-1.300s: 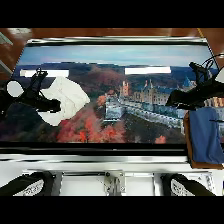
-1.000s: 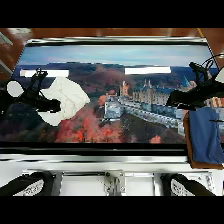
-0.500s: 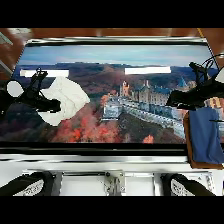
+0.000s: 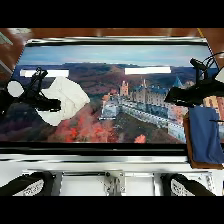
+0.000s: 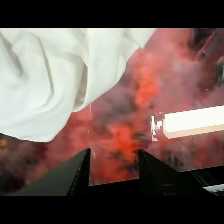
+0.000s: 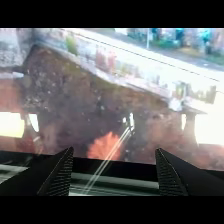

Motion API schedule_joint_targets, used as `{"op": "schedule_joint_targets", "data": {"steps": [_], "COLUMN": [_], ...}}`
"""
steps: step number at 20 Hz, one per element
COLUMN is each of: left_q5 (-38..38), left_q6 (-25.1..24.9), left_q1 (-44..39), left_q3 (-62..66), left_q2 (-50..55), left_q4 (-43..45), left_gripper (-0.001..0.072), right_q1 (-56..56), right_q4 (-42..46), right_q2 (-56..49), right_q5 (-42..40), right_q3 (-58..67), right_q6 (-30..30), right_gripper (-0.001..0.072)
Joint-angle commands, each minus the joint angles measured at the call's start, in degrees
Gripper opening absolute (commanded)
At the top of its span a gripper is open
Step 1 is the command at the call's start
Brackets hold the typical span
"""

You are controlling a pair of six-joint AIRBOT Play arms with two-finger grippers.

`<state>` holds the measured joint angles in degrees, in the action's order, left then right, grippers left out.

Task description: Fold the shirts.

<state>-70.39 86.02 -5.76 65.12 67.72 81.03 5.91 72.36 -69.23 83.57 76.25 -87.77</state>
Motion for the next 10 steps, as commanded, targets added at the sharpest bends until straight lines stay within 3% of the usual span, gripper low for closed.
{"op": "schedule_joint_targets", "data": {"steps": [1,3,4,5,8,10], "left_q5": [0.7,1.4,2.5,5.8,14.9,12.7], "left_q6": [2.6,3.2,3.2,4.3,12.1,14.4], "left_q1": [0.0,0.0,0.2,0.2,2.7,5.3], "left_q3": [0.0,0.0,0.0,0.0,3.0,8.3], "left_q2": [0.8,1.7,2.2,3.0,9.3,17.2], "left_q4": [0.0,0.1,0.3,0.8,3.2,3.0], "left_gripper": [0.0353,0.0372,0.0573,0.0715,0.0715,0.0715], "right_q1": [0.0,0.0,0.0,0.0,0.0,0.0], "right_q4": [-0.3,-0.3,-0.3,-0.3,-0.3,-0.3], "right_q2": [0.0,0.0,0.0,0.0,0.0,0.0], "right_q5": [-0.9,-0.9,-1.1,-1.7,-3.1,-3.1], "right_q3": [0.0,0.0,0.0,0.0,0.0,0.0], "right_q6": [-0.3,-0.3,-0.3,-0.2,-0.2,-0.1], "right_gripper": [0.0623,0.0624,0.0623,0.0623,0.0623,0.0623]}}
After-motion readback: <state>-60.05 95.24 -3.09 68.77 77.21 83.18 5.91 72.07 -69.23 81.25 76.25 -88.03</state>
